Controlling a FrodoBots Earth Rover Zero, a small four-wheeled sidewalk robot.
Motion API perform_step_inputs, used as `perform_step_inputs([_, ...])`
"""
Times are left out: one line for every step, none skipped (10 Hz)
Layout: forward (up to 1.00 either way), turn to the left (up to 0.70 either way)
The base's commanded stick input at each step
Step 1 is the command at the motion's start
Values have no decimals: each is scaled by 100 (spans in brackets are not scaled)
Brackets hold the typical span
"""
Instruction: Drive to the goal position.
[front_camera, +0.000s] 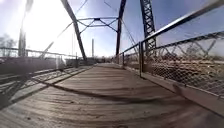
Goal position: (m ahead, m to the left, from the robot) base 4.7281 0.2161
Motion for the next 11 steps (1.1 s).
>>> perform_step_inputs([100,0])
perform_step_inputs([100,0])
perform_step_inputs([100,0])
perform_step_inputs([100,0])
perform_step_inputs([100,0])
perform_step_inputs([100,0])
perform_step_inputs([100,0])
perform_step_inputs([100,0])
perform_step_inputs([100,0])
perform_step_inputs([100,0])
perform_step_inputs([100,0])
